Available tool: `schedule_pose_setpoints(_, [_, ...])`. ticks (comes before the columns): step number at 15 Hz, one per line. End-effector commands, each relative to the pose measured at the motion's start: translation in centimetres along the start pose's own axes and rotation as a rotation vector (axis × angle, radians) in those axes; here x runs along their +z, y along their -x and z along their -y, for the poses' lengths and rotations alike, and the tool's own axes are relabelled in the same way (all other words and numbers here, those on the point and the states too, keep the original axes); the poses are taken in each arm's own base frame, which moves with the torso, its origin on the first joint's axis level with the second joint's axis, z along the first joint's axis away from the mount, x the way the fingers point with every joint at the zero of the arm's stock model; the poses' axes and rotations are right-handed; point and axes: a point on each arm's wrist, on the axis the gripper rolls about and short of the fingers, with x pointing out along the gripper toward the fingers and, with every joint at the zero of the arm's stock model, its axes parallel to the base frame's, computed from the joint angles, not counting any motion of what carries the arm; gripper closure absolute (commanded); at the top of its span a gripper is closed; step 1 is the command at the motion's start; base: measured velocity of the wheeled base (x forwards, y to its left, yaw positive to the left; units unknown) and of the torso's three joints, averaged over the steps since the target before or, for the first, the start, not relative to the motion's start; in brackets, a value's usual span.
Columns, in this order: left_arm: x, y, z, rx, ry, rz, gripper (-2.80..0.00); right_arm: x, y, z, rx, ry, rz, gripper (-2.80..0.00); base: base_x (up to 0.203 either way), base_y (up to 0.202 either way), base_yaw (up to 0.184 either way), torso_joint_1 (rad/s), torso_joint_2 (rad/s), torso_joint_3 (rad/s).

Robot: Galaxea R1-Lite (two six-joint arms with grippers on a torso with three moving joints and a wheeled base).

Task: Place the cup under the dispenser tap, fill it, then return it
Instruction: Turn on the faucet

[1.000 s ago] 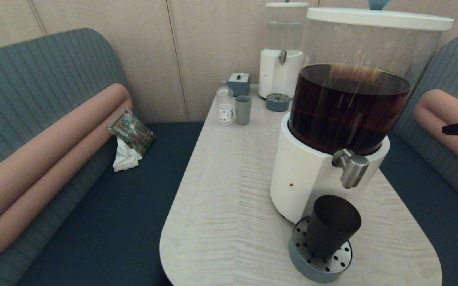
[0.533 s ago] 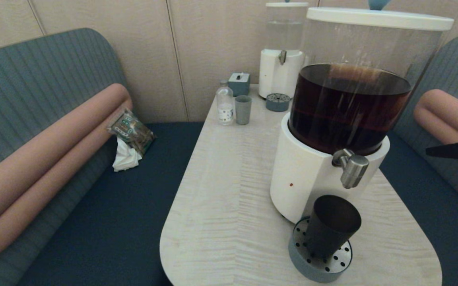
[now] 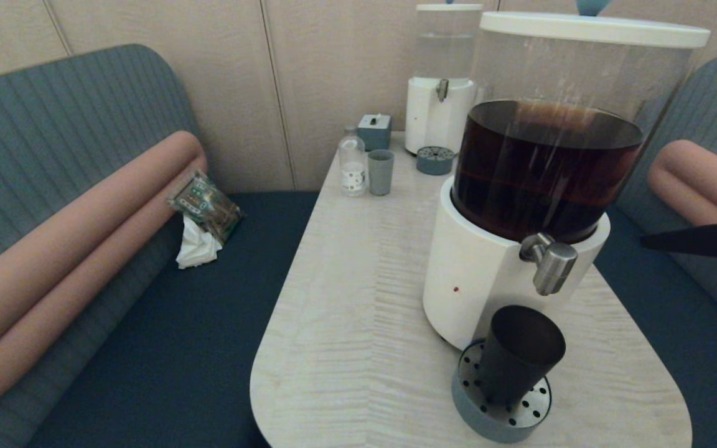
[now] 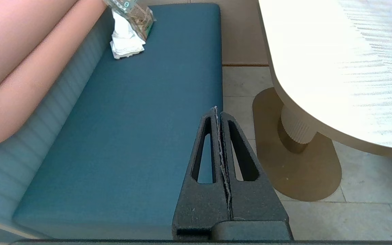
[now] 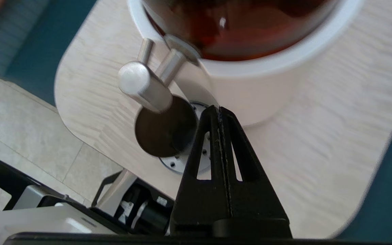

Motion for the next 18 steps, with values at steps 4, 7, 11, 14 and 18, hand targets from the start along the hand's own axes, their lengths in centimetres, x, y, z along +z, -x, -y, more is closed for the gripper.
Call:
schedule_pose_setpoints(4, [0.0, 0.0, 0.0, 0.001, 0.000, -0.002, 0.00, -0.3, -2.6, -0.1, 0.044, 0.033, 0.034, 0.00, 0.000, 0.000, 0.000, 0.000, 0.00, 0.000])
schedule_pose_setpoints(7, [0.0, 0.0, 0.0, 0.000, 0.000, -0.002, 0.00, -0.4, -3.3, -0.3, 0.067, 0.040, 0.017, 0.00, 0.000, 0.000, 0.000, 0.000, 0.00, 0.000])
schedule_pose_setpoints(11, [0.0, 0.0, 0.0, 0.000, 0.000, -0.002, 0.00, -0.4, -3.8, -0.6, 0.101, 0.067, 0.006, 0.00, 0.000, 0.000, 0.000, 0.000, 0.00, 0.000])
schedule_pose_setpoints(14, [0.0, 0.0, 0.0, 0.000, 0.000, -0.002, 0.00, -0.3, -4.3, -0.7, 0.108, 0.072, 0.002, 0.00, 0.000, 0.000, 0.000, 0.000, 0.00, 0.000])
schedule_pose_setpoints(18, [0.0, 0.0, 0.0, 0.000, 0.000, -0.002, 0.00, 0.0, -5.1, -0.6, 0.112, 0.079, 0.024, 0.00, 0.000, 0.000, 0.000, 0.000, 0.00, 0.000])
